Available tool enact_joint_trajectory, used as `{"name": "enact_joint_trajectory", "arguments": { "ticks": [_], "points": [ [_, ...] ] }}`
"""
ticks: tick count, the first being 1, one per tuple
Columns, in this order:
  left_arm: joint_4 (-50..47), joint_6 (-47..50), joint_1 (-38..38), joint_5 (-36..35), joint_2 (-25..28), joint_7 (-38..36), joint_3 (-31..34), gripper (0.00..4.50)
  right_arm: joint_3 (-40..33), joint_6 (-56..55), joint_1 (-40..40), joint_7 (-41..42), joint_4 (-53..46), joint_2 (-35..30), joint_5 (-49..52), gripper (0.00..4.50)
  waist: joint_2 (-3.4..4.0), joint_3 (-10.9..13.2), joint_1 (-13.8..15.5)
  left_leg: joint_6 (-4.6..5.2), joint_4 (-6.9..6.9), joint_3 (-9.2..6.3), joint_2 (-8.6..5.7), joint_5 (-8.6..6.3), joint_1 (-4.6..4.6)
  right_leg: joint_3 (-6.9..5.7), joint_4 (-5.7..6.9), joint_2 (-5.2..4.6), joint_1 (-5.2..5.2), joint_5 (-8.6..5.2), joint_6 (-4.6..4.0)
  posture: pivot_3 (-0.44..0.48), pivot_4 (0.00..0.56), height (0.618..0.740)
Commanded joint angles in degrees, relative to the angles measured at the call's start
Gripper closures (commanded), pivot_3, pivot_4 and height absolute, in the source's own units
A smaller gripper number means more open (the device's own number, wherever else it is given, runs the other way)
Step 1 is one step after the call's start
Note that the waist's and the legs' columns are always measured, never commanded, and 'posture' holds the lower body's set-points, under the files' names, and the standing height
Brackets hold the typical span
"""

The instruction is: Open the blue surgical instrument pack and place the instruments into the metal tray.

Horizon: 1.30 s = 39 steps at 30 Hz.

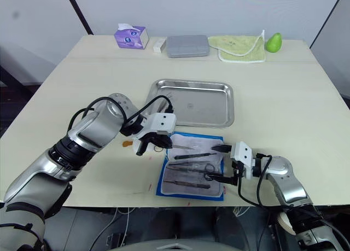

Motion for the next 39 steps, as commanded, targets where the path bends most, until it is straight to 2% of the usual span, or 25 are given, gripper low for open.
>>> {"name": "enact_joint_trajectory", "arguments": {
  "ticks": [1,8,13,17,20,27,28,32,39],
  "points": [
    [-3.41,0.07,0.77,-2.03,4.11,-1.68,4.68,4.47,4.46,2.7,2.4,0.41,5.45,-0.43,-4.83,0.0,0.0,0.0,-0.02,0.0,0.0,0.0,0.01,0.0,0.0,-0.01,0.01,0.0,0.0,-0.01,-0.01,0.0,0.15,0.74],
    [-6.61,0.56,5.12,-8.0,9.86,-1.62,12.9,4.47,3.97,2.41,2.4,1.01,5.66,-1.0,-4.44,0.0,-0.01,0.01,0.16,0.0,-0.01,-0.03,0.03,0.0,0.03,0.01,0.01,-0.03,0.0,-0.02,-0.03,0.0,0.15,0.74],
    [-9.84,11.46,7.8,-16.38,7.09,5.47,23.94,4.47,3.33,2.12,2.03,2.1,6.04,-1.54,-3.84,0.0,-0.02,0.02,0.32,0.0,-0.01,-0.06,0.04,0.0,0.01,-0.01,0.01,-0.06,0.0,-0.02,-0.02,0.0,0.15,0.74],
    [-12.2,21.37,8.47,-19.41,1.68,14.61,29.65,4.47,2.85,1.67,1.73,3.12,6.33,-2.02,-3.26,0.0,-0.02,0.02,0.38,0.0,0.0,-0.07,0.03,0.0,0.02,-0.03,0.0,-0.05,0.01,-0.02,0.0,0.0,0.15,0.74],
    [-14.03,29.74,7.89,-19.23,-4.79,25.95,32.83,4.47,2.67,1.06,1.45,4.06,6.8,-2.34,-3.1,0.0,-0.06,0.02,0.5,0.0,0.03,-0.12,0.02,0.0,-0.02,-0.07,0.0,-0.07,0.02,0.0,0.03,0.0,0.15,0.74],
    [-13.14,41.72,3.34,-15.75,-16.02,45.49,33.02,4.47,2.13,-0.12,0.85,5.19,7.99,-2.23,-2.74,0.0,-0.11,0.03,0.59,0.0,0.05,-0.2,-0.05,0.0,-0.03,-0.12,0.03,-0.13,0.04,0.02,0.04,0.0,0.15,0.74],
    [-12.59,42.55,2.67,-15.88,-17.14,46.76,32.77,4.47,2.05,-0.39,0.74,5.43,8.28,-2.18,-2.68,0.0,-0.11,0.03,0.58,0.0,0.06,-0.19,-0.06,0.0,-0.03,-0.11,0.02,-0.14,0.05,0.02,0.05,0.0,0.15,0.74],
    [-4.15,43.32,-1.97,-10.61,-28.48,60.84,34.41,4.47,1.96,-1.45,-0.05,5.62,9.56,-1.62,-2.9,0.0,-0.12,0.02,0.58,-0.01,0.08,-0.21,-0.1,0.0,-0.01,-0.12,0.02,-0.17,0.1,0.03,0.06,0.0,0.15,0.74],
    [5.19,38.21,-3.35,-7.39,-34.47,70.91,33.65,4.47,1.78,-1.83,-0.23,5.9,9.74,-1.97,-2.81,0.0,-0.09,0.03,0.4,-0.03,0.02,-0.22,-0.09,0.0,-0.01,-0.11,0.03,-0.19,0.07,0.03,0.05,0.0,0.15,0.74]
  ]
}}
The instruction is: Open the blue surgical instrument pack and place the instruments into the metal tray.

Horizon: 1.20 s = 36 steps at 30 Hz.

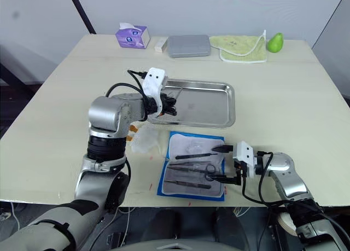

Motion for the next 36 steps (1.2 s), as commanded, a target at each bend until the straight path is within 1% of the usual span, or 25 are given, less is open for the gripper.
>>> {"name": "enact_joint_trajectory", "arguments": {
  "ticks": [1,8,12,18,31,35,36],
  "points": [
    [2.84,-4.59,-1.36,1.62,-1.39,3.86,-0.03,4.47,1.8,1.73,2.64,0.06,4.9,-1.07,-3.33,0.0,0.0,0.0,0.09,0.0,0.0,0.01,-0.01,0.0,0.0,0.0,0.0,-0.03,0.0,0.0,0.01,0.0,0.15,0.74],
    [8.14,-9.27,-0.63,1.97,-3.39,7.08,-0.13,4.47,1.37,2.38,3.67,0.08,3.52,-1.77,-3.19,0.0,0.0,0.0,0.15,-0.03,0.01,0.01,-0.03,0.01,0.0,-0.01,0.0,-0.08,0.02,0.01,0.02,0.0,0.15,0.74],
    [8.37,-9.28,-0.55,1.88,-3.9,8.45,0.16,4.47,1.22,2.52,4.05,0.02,3.08,-1.97,-3.13,0.0,0.0,0.0,0.22,-0.03,0.01,0.01,-0.03,0.01,-0.02,-0.02,-0.01,-0.1,0.02,0.01,0.02,0.0,0.15,0.74],
    [8.93,-9.31,-0.16,1.61,-3.52,8.76,0.15,4.47,1.24,2.91,3.92,-0.06,2.73,-1.88,-3.09,0.0,0.0,0.0,0.24,-0.04,0.01,0.01,-0.04,0.01,-0.02,-0.03,-0.01,-0.1,0.02,0.01,0.03,0.0,0.15,0.74],
    [10.79,-10.72,0.32,1.23,-4.54,9.99,0.76,4.47,1.15,3.32,3.51,-0.13,2.49,-1.8,-3.01,0.0,0.0,0.0,0.23,-0.04,0.01,0.0,-0.05,0.01,-0.02,-0.04,-0.01,-0.1,0.02,0.01,0.03,0.0,0.15,0.74],
    [9.16,-9.92,0.71,0.69,-5.31,10.46,1.65,2.91,1.05,3.46,3.69,-0.18,2.33,-1.9,-2.96,0.0,0.0,0.0,0.23,-0.04,0.01,0.0,-0.05,0.01,-0.02,-0.04,-0.01,-0.1,0.02,0.01,0.03,0.0,0.15,0.74],
    [8.31,-9.37,0.8,0.24,-5.47,10.3,1.92,2.91,1.03,3.52,3.64,-0.17,2.31,-1.92,-2.95,0.0,0.0,0.0,0.22,-0.04,0.01,0.01,-0.05,0.01,-0.02,-0.04,-0.01,-0.1,0.01,0.01,0.03,0.0,0.15,0.74]
  ]
}}
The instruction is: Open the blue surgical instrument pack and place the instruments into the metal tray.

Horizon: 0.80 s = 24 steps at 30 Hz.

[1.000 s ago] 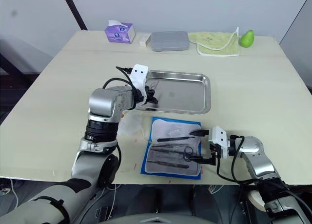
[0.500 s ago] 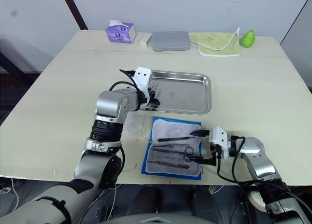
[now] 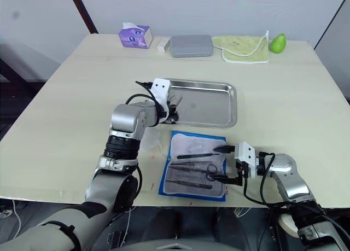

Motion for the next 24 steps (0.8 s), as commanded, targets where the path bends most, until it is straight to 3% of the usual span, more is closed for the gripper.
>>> {"name": "enact_joint_trajectory", "arguments": {
  "ticks": [1,9,14,16,24],
  "points": [
    [-4.15,0.63,0.16,-1.29,-0.54,-0.25,1.27,2.91,1.73,2.97,2.66,-0.2,3.24,-1.47,-2.94,0.0,0.0,0.0,-0.01,0.0,0.0,0.0,0.0,0.0,0.0,0.0,0.0,0.0,0.0,0.0,0.0,0.0,0.15,0.74],
    [-17.28,1.31,4.53,-9.11,2.21,-10.54,-1.07,2.91,1.57,2.89,2.75,-0.26,3.12,-1.42,-2.75,0.0,0.02,0.01,-0.06,-0.24,-0.01,0.01,0.02,0.13,-0.01,0.02,0.0,-0.02,0.0,0.0,0.0,0.0,0.15,0.74],
    [-29.23,-6.27,13.28,-19.65,11.75,-29.79,-3.31,2.91,1.25,2.4,2.37,-0.43,3.5,-1.0,-2.38,0.0,0.1,0.05,-0.15,-0.33,-0.05,0.03,0.08,0.15,0.02,0.04,0.0,-0.05,-0.01,-0.01,-0.01,0.0,0.15,0.74],
    [-32.16,-15.36,17.69,-20.69,16.03,-37.7,-4.62,2.91,1.18,2.32,2.27,-0.53,3.61,-0.77,-2.33,0.0,0.12,0.06,-0.08,-0.35,-0.05,0.01,0.09,0.16,0.01,0.02,-0.01,-0.08,-0.01,-0.01,-0.02,0.0,0.15,0.74],
    [-27.39,-34.63,27.77,-24.92,29.6,-60.61,-0.66,2.91,1.03,1.97,2.28,-0.66,3.96,-0.5,-2.41,0.0,0.13,0.06,0.0,-0.11,-0.07,0.06,0.09,0.03,0.04,0.03,-0.04,-0.12,0.0,-0.09,-0.16,0.0,0.15,0.74]
  ]
}}
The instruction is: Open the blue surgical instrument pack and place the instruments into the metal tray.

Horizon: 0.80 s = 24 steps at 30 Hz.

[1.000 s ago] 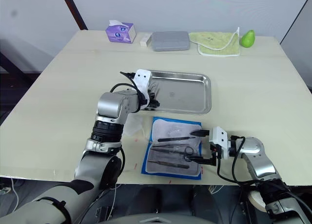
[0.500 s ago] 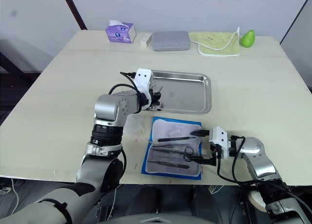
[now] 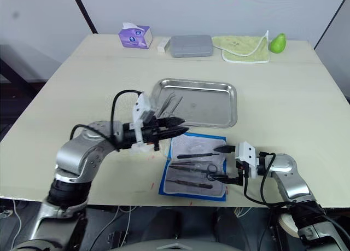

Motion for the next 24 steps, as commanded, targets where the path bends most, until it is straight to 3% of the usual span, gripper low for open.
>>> {"name": "enact_joint_trajectory", "arguments": {
  "ticks": [1,2,7,8,17,21,24],
  "points": [
    [2.21,-5.09,1.87,-3.87,4.14,-9.17,3.83,2.5,1.29,1.84,2.35,-0.44,3.87,-0.62,-2.52,0.0,-0.01,0.0,0.06,0.01,0.0,0.0,0.0,0.0,0.0,0.0,0.0,0.0,0.0,-0.04,-0.06,0.0,0.15,0.74],
    [3.16,-5.61,2.58,-5.06,5.37,-11.25,4.99,2.38,1.22,1.77,2.43,-0.45,3.88,-0.65,-2.51,0.0,-0.01,0.0,0.06,0.02,0.0,0.0,0.01,0.0,-0.01,-0.01,-0.01,0.0,-0.01,-0.05,-0.08,0.0,0.15,0.74],
    [8.38,-11.85,7.26,-6.09,12.15,-20.4,9.41,0.22,0.73,1.43,2.97,-0.31,3.96,-1.01,-2.33,0.0,0.0,0.01,0.08,0.04,0.0,0.02,0.03,-0.01,-0.02,-0.01,-0.03,0.03,-0.04,-0.08,-0.1,0.0,0.15,0.74],
    [9.36,-12.87,8.22,-6.06,13.44,-21.94,10.2,0.1,0.61,1.33,3.11,-0.23,3.99,-1.12,-2.3,0.0,0.0,0.01,0.06,0.04,-0.01,0.03,0.03,-0.01,-0.01,0.0,-0.03,0.03,-0.04,-0.08,-0.1,0.0,0.15,0.74],
    [8.7,-12.87,11.58,-7.33,18.8,-24.45,12.71,0.1,-0.26,1.46,3.11,0.2,4.03,-1.45,-1.93,0.0,-0.01,0.02,0.49,0.05,-0.03,0.04,0.07,-0.02,-0.04,0.0,-0.06,0.0,-0.06,-0.1,-0.08,0.0,0.15,0.74],
    [6.45,-12.63,9.38,-5.79,18.04,-21.2,9.88,0.1,-0.38,1.39,2.88,0.29,4.21,-1.34,-1.93,0.0,-0.01,0.02,0.61,0.05,-0.02,0.04,0.07,-0.02,-0.06,0.0,-0.06,0.0,-0.06,-0.1,-0.07,0.0,0.15,0.74],
    [4.99,-14.6,8.24,0.08,17.3,-16.91,5.12,0.1,-0.41,1.41,2.75,0.29,4.16,-1.17,-1.94,0.0,0.0,0.03,0.6,0.05,-0.02,0.06,0.05,-0.02,-0.05,0.02,-0.06,0.02,-0.06,-0.1,-0.06,0.0,0.15,0.74]
  ]
}}
